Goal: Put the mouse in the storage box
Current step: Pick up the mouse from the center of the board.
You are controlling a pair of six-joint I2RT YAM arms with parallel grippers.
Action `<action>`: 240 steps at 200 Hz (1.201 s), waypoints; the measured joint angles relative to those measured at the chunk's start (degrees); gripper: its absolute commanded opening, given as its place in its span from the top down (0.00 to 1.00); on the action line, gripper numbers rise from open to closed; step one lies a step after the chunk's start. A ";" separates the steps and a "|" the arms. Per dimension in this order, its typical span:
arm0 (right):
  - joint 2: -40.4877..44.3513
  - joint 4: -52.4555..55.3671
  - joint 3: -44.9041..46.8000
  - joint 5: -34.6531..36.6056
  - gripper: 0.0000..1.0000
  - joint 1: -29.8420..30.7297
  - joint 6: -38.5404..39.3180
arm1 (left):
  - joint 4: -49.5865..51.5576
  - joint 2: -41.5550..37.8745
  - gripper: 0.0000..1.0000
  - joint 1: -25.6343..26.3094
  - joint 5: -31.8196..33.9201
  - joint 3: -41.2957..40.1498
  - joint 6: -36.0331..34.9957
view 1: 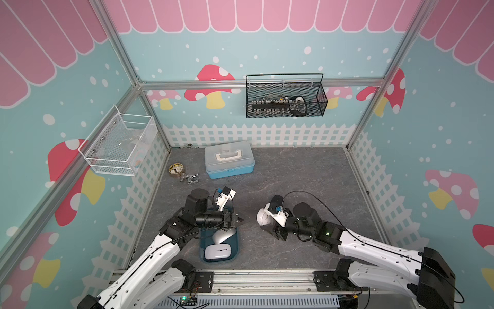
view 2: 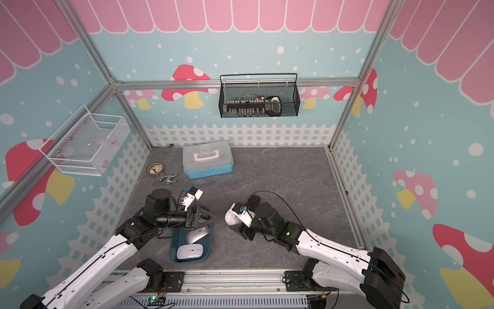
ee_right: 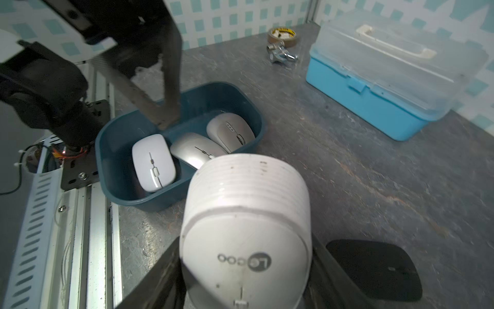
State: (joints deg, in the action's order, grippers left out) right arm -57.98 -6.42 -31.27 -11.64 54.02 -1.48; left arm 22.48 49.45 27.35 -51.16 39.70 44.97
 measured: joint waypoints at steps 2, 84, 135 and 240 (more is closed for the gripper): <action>0.37 -0.57 0.42 -0.39 0.63 0.00 0.42 | -0.13 0.31 0.13 0.00 -0.11 0.00 -0.09; 0.46 -8.44 3.02 -7.48 0.63 0.04 8.55 | -0.61 8.63 0.22 6.38 2.49 3.45 -2.38; -0.66 -8.31 2.86 -8.41 0.63 0.09 9.31 | -0.96 12.59 0.35 9.49 6.67 4.33 -2.36; -3.56 -3.96 1.29 -5.92 0.04 0.37 9.05 | -1.36 17.77 0.87 13.29 13.64 5.33 -2.71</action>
State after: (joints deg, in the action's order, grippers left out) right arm -61.54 -10.37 -29.98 -17.56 54.39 7.57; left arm 21.12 67.22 40.64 -37.52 45.04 42.26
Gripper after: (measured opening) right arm 0.817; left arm 0.310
